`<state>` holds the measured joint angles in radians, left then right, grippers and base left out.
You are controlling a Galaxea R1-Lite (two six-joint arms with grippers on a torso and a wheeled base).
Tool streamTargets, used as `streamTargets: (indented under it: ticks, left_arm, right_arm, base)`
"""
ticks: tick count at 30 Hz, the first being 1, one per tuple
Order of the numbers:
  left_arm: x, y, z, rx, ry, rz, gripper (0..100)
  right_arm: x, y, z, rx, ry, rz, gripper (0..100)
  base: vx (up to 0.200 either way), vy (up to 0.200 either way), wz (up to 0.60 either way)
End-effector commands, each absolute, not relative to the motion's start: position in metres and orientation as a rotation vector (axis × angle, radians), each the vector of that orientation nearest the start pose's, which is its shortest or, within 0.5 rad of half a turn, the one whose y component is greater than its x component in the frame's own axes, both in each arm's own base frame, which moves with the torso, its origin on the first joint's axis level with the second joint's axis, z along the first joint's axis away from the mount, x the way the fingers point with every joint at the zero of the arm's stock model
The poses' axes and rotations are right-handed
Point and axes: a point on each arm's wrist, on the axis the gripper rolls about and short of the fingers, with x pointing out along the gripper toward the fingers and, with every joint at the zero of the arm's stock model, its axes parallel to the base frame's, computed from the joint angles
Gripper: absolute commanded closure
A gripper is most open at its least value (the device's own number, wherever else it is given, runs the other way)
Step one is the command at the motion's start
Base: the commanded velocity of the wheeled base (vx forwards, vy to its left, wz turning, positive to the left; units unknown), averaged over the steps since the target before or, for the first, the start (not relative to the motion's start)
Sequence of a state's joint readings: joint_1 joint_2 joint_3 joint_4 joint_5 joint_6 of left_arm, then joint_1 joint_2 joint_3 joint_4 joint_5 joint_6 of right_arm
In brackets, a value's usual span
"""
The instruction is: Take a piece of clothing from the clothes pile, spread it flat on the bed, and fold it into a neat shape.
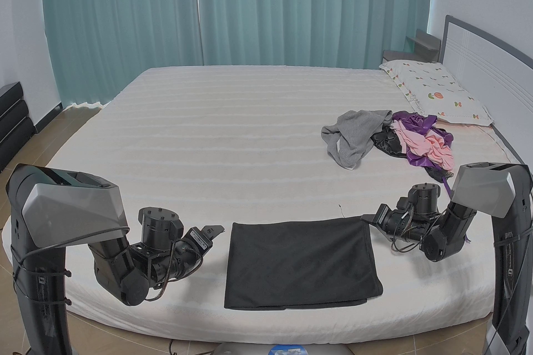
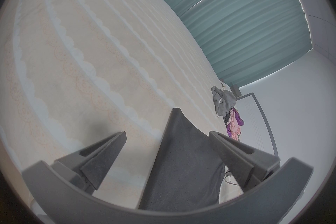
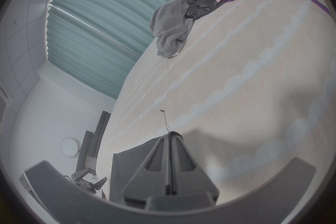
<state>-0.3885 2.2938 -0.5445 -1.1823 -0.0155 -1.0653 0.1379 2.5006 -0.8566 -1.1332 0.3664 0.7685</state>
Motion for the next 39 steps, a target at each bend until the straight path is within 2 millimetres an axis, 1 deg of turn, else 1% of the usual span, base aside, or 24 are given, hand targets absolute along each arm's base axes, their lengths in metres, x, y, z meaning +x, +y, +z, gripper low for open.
streamTargets:
  ticks: [1, 5, 6, 11, 16, 17, 18, 20, 21, 23, 27, 30, 31, 39]
  left_arm:
    - [0.304, -0.125, -0.016, -0.917, 0.708, -0.055, 0]
    - [0.304, -0.125, -0.016, -0.917, 0.708, -0.055, 0]
    - [0.304, -0.125, -0.016, -0.917, 0.709, -0.056, 0]
    - [0.304, -0.125, -0.016, -0.917, 0.708, -0.055, 0]
    - [0.303, -0.124, -0.016, -0.917, 0.710, -0.054, 0]
    - [0.303, -0.124, -0.016, -0.917, 0.710, -0.054, 0]
    - [0.303, -0.124, -0.015, -0.919, 0.709, -0.054, 0]
    - [0.303, -0.124, -0.015, -0.919, 0.709, -0.054, 0]
    - [0.303, -0.124, -0.016, -0.918, 0.710, -0.053, 0]
    - [0.303, -0.125, -0.015, -0.917, 0.710, -0.057, 0]
    - [0.303, -0.125, -0.014, -0.918, 0.708, -0.059, 0]
    - [0.303, -0.126, -0.015, -0.918, 0.709, -0.062, 0]
    - [0.304, -0.126, -0.015, -0.918, 0.709, -0.064, 0]
    - [0.314, -0.130, -0.011, -0.933, 0.684, -0.087, 0]
  right_arm:
    - [0.386, 0.062, -0.049, 0.794, 0.678, 0.273, 100]
    - [0.384, 0.062, -0.050, 0.788, 0.685, 0.272, 100]
    - [0.384, 0.062, -0.050, 0.788, 0.685, 0.272, 0]
    - [0.383, 0.061, -0.047, 0.792, 0.679, 0.273, 0]
    - [0.367, 0.057, -0.034, 0.802, 0.686, 0.265, 0]
    - [0.366, 0.057, -0.034, 0.804, 0.689, 0.262, 0]
    - [0.357, 0.054, -0.027, 0.811, 0.695, 0.252, 0]
    - [0.348, 0.053, -0.022, 0.829, 0.703, 0.236, 0]
    - [0.347, 0.053, -0.022, 0.832, 0.703, 0.234, 0]
    - [0.338, 0.050, -0.018, 0.874, 0.708, 0.203, 0]
    - [0.330, 0.049, -0.022, 0.890, 0.723, 0.192, 0]
    - [0.330, 0.049, -0.027, 0.890, 0.725, 0.193, 0]
    - [0.330, 0.051, -0.031, 0.888, 0.726, 0.194, 0]
    - [0.329, 0.051, -0.033, 0.885, 0.703, 0.210, 0]
  base:
    - [0.000, 0.000, 0.00]
    - [0.000, 0.000, 0.00]
    - [0.000, 0.000, 0.00]
    - [0.000, 0.000, 0.00]
    - [0.000, 0.000, 0.00]
    - [0.000, 0.000, 0.00]
    - [0.000, 0.000, 0.00]
    - [0.000, 0.000, 0.00]
    - [0.000, 0.000, 0.00]
    - [-0.200, 0.000, 0.00]
    - [-0.200, 0.000, 0.00]
    - [0.000, 0.000, 0.00]
    - [0.000, 0.000, 0.00]
    - [0.000, 0.000, 0.00]
